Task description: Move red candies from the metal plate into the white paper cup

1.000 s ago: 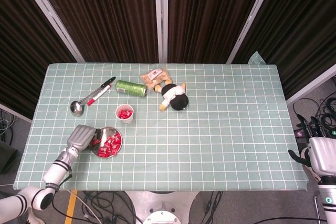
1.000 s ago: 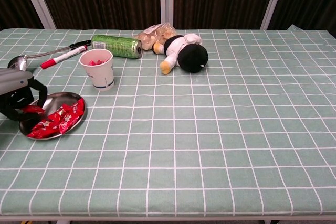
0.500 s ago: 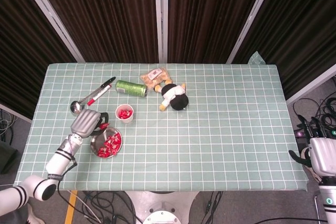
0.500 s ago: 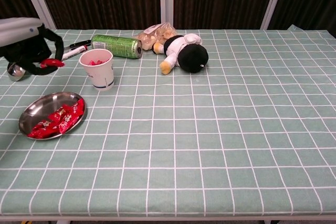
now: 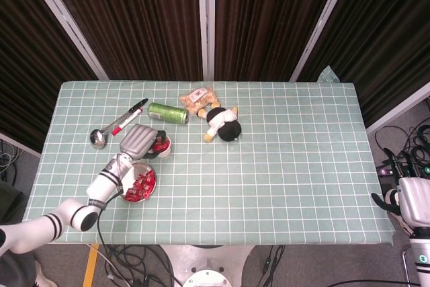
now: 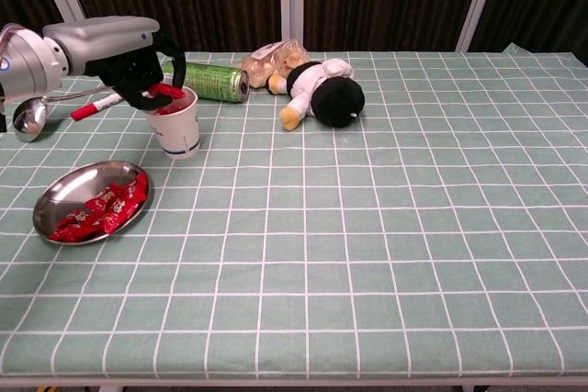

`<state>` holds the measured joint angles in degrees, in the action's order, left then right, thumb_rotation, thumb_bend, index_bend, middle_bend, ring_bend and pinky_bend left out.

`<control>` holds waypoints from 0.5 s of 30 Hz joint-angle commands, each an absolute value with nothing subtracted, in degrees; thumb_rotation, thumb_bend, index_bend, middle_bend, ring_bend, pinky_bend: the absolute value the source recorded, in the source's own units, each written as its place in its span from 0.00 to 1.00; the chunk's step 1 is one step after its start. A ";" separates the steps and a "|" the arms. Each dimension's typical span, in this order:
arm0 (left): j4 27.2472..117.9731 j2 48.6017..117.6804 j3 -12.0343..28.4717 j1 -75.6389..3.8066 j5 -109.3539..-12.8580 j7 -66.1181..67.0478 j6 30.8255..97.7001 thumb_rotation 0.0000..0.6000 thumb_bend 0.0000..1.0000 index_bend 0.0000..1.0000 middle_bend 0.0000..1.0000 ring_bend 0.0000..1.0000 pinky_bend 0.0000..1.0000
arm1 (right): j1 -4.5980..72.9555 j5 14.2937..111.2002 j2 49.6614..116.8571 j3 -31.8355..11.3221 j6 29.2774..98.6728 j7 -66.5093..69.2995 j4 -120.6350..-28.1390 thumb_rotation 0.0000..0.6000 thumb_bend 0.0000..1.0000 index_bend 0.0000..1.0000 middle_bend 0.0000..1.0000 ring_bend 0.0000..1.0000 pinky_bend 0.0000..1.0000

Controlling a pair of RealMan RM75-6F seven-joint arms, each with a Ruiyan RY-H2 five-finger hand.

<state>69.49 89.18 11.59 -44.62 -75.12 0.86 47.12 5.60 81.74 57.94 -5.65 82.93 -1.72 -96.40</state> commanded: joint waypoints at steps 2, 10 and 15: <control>69.62 88.98 11.17 -44.94 -73.81 2.80 46.52 1.00 0.41 0.43 0.95 0.88 1.00 | 5.74 81.73 57.97 -5.62 82.59 -1.74 -96.38 1.00 0.09 0.03 0.28 0.07 0.27; 75.95 84.97 9.85 -40.77 -73.66 4.14 53.01 1.00 0.38 0.34 0.94 0.88 1.00 | 6.90 83.04 58.15 -5.25 81.04 -2.31 -96.42 1.00 0.09 0.03 0.28 0.07 0.27; 80.85 81.60 7.81 -35.81 -75.20 4.13 59.98 1.00 0.37 0.34 0.94 0.87 1.00 | 7.44 83.70 58.57 -5.20 80.67 -2.30 -96.30 1.00 0.09 0.04 0.28 0.07 0.27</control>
<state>78.45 83.45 9.12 -38.38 -74.21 3.98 56.82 7.40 83.65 58.53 -5.21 80.71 -2.33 -96.33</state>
